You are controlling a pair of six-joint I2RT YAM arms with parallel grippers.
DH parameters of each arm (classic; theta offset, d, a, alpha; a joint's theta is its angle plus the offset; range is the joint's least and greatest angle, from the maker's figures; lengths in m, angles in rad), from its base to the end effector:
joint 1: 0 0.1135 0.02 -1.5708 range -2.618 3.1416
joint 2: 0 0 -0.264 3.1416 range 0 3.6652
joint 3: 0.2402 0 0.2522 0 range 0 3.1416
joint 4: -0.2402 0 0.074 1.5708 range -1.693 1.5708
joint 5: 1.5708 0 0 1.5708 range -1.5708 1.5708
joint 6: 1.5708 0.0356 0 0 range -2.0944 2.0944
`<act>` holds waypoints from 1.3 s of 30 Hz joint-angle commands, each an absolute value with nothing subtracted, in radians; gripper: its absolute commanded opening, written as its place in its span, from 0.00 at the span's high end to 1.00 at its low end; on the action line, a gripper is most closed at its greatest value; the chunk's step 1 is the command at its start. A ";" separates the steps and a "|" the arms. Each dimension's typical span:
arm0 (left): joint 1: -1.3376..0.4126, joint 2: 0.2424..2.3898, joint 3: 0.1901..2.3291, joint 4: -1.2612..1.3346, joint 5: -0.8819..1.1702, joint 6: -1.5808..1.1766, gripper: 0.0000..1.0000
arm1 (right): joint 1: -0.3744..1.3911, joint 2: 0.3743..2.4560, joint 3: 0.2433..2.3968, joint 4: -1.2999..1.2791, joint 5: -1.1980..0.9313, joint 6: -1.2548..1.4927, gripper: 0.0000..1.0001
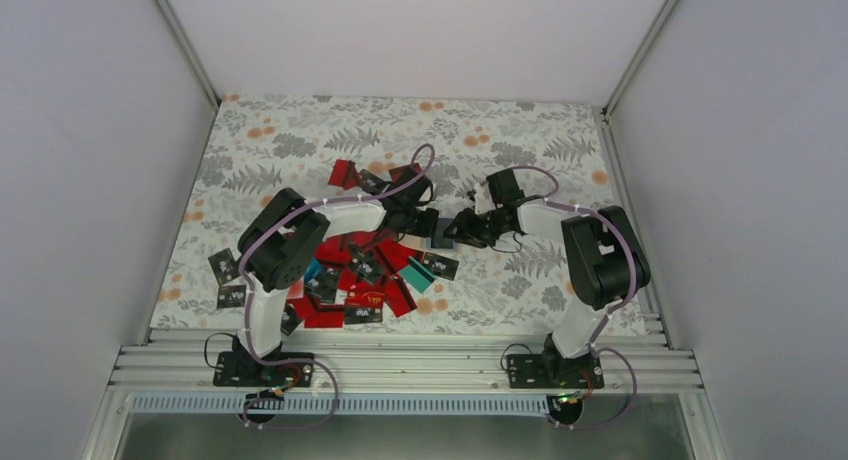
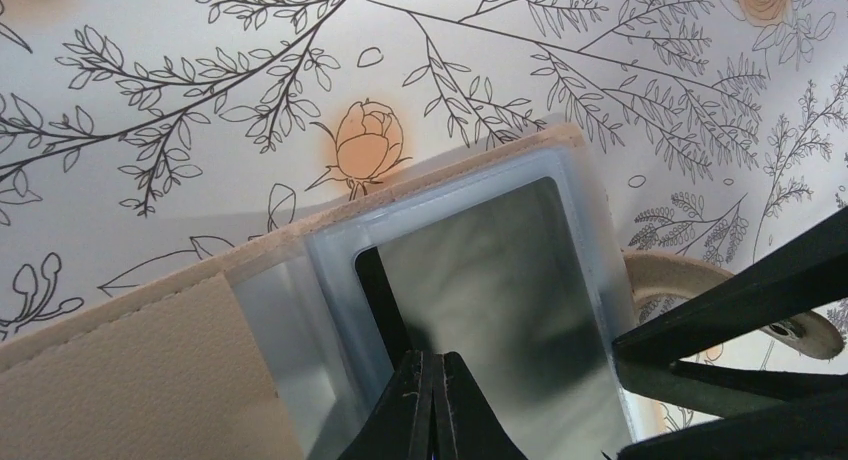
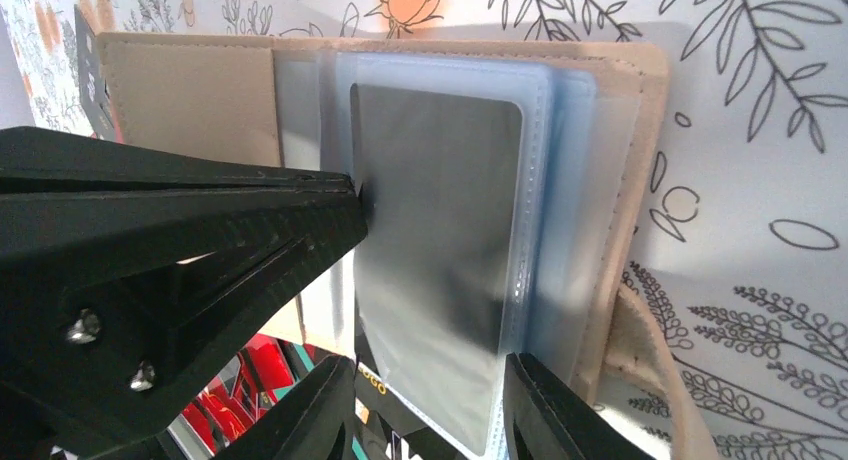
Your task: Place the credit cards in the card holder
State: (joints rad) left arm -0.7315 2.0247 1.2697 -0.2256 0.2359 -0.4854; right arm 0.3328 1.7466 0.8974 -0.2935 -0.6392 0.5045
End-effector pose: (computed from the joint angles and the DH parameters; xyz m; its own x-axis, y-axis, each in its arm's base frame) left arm 0.3038 -0.2839 0.1364 -0.8950 0.1938 -0.4016 0.3716 0.8221 -0.4314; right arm 0.2914 0.1232 0.1358 -0.9926 0.0674 -0.1011 -0.0188 0.7369 0.6758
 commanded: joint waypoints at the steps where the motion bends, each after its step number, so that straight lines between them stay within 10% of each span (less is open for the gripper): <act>1: -0.732 2.056 1.252 -0.211 0.229 -0.483 0.98 | 0.339 1.773 0.897 -0.254 -0.632 0.514 0.60; 39: -0.732 2.059 1.144 -0.153 0.211 -0.570 0.97 | 0.341 1.767 0.882 -0.283 -0.555 0.502 0.56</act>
